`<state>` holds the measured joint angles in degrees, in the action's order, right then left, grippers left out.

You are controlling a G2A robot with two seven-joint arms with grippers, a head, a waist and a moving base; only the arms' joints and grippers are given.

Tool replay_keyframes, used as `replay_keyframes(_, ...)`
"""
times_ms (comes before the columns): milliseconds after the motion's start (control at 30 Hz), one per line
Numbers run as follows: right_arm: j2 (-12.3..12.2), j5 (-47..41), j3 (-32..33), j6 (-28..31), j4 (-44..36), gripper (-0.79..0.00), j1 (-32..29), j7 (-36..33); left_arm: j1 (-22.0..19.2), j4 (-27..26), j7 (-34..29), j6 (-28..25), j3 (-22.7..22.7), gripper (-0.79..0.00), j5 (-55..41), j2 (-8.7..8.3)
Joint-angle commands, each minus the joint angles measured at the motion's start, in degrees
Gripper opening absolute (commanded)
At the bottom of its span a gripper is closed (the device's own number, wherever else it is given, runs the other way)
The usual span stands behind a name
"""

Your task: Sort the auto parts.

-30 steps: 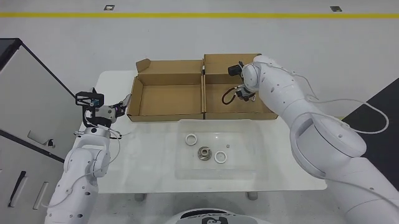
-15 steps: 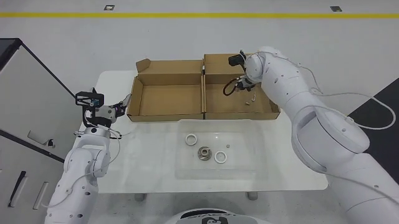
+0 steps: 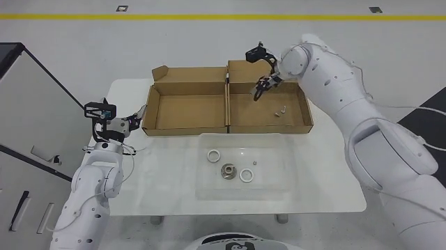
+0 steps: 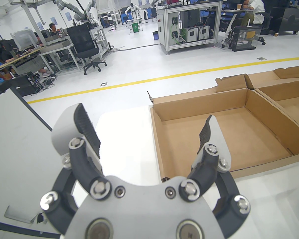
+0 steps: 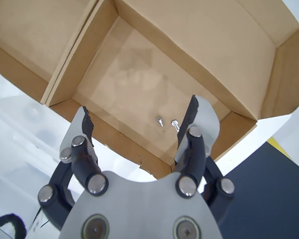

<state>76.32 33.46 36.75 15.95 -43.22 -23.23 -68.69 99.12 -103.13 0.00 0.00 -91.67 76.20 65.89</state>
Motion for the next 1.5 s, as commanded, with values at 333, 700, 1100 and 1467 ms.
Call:
replay_keyframes(333,-11.88,8.65,18.81,-5.56,-52.89,0.000,-26.36,-16.84,0.00,0.00,0.00,0.00,0.00,0.000,0.00,0.00)
replay_keyframes(700,-15.45,2.09,20.34,0.34,-62.08,0.000,-32.00,-19.31,0.00,0.00,0.00,0.00,0.00,0.000,0.00,0.00)
replay_keyframes(1100,-15.73,1.83,20.00,0.33,-61.84,0.000,-31.55,-19.31,0.00,0.00,0.00,0.00,0.00,0.000,0.00,0.00)
replay_keyframes(1467,-17.53,5.60,5.95,0.49,-65.25,0.000,-28.23,-19.16,0.00,0.00,0.00,0.00,0.00,0.000,0.00,0.00)
